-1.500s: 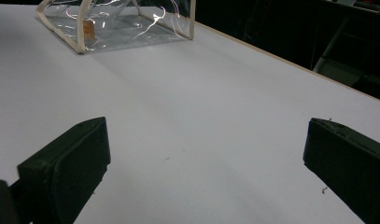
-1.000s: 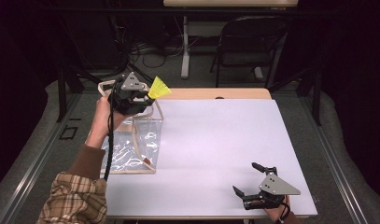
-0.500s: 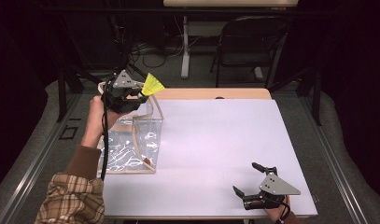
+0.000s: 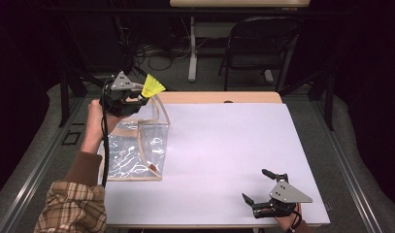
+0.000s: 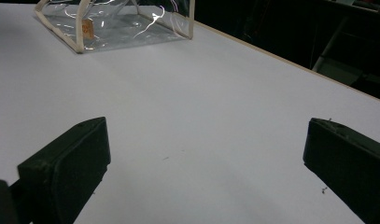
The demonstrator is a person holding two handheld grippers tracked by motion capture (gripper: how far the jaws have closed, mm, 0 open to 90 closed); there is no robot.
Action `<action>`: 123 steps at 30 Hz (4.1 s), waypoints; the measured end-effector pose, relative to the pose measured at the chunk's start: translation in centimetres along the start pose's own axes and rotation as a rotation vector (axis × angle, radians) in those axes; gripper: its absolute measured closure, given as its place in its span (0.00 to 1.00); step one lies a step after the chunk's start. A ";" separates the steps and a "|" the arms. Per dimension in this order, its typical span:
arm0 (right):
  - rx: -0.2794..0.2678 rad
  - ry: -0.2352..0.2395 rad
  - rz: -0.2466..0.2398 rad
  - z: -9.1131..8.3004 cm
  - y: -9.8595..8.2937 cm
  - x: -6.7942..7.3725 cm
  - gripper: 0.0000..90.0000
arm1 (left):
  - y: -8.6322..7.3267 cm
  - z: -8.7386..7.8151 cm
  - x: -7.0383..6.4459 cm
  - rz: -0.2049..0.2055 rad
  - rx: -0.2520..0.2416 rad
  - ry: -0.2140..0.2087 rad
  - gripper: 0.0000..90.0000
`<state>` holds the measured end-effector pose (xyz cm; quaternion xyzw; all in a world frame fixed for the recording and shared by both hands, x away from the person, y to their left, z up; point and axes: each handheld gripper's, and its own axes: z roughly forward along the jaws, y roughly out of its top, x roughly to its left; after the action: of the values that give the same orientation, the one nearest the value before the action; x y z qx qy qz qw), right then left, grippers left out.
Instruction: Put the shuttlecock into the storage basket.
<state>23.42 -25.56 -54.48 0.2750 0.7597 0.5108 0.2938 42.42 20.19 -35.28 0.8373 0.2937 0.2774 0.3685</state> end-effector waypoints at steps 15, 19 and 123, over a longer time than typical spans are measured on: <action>-0.002 0.000 0.000 0.0 0.0 0.0 0.00 | -0.8 -0.2 1.0 -0.034 -0.001 0.029 0.72; -0.006 -0.003 0.002 0.0 0.0 0.0 0.00 | -1.2 -0.2 1.4 -0.045 0.000 0.038 0.72; 0.000 -0.002 0.003 0.0 0.0 0.0 0.00 | -7.3 4.0 5.7 -0.234 0.113 0.102 0.72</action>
<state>23.44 -25.57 -54.49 0.2765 0.7590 0.5111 0.2938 46.90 26.35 -41.88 0.8015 0.4229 0.2577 0.3351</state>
